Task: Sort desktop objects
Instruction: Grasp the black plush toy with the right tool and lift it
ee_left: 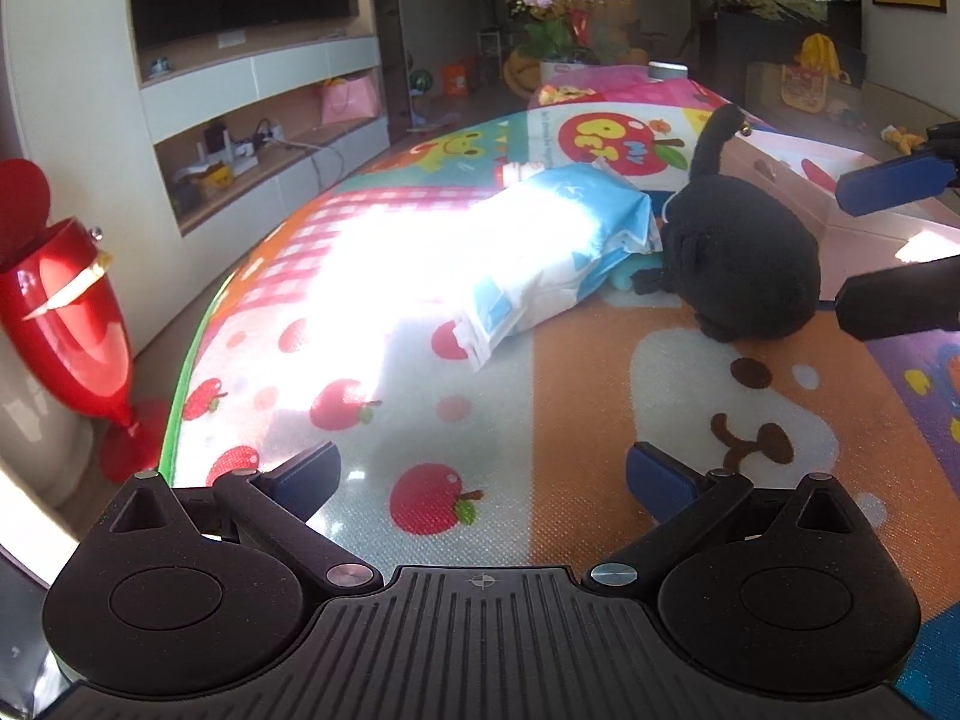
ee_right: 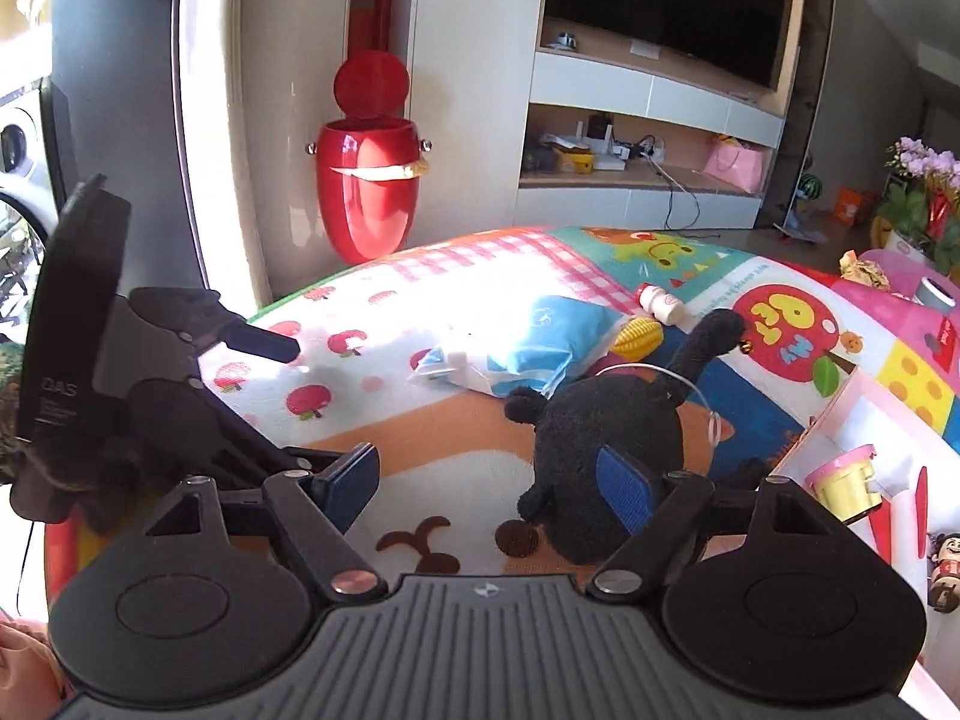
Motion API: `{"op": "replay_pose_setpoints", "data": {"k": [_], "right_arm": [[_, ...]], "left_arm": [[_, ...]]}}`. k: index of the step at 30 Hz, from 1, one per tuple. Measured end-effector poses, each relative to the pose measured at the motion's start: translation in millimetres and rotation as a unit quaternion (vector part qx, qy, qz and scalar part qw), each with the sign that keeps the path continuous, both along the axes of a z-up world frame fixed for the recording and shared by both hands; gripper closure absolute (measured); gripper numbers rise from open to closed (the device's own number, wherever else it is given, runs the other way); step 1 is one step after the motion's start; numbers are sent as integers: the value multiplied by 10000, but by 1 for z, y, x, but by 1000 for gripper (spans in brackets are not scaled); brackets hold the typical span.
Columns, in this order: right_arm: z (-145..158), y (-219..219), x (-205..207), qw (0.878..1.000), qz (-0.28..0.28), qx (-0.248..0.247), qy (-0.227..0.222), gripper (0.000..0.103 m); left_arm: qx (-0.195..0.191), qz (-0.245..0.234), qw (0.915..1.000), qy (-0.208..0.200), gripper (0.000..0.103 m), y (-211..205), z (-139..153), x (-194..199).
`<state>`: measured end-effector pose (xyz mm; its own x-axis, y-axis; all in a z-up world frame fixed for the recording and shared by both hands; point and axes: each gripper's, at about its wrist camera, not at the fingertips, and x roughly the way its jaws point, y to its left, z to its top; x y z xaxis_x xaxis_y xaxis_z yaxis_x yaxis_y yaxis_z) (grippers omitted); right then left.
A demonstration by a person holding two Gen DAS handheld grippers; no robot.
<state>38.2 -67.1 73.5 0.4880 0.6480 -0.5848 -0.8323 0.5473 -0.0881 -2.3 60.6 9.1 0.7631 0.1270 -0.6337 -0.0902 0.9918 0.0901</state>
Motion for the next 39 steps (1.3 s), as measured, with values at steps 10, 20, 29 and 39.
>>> {"op": "replay_pose_setpoints", "data": {"k": [10,20,29,39], "right_arm": [[-11,20,61,9809,-1904,155,-365,65],[-27,8,60,9830,-1735,209,-557,71],[-38,16,14,9902,-1260,220,-564,50],[-30,-25,-25,9983,-438,368,85,39]], "left_arm": [[12,-73,10000,-14,0,-8,4,-8],[-785,140,9941,-738,0,1,62,36],[-176,-619,9961,-607,0,-60,72,120],[709,-731,9938,-455,0,-68,39,91]]}}
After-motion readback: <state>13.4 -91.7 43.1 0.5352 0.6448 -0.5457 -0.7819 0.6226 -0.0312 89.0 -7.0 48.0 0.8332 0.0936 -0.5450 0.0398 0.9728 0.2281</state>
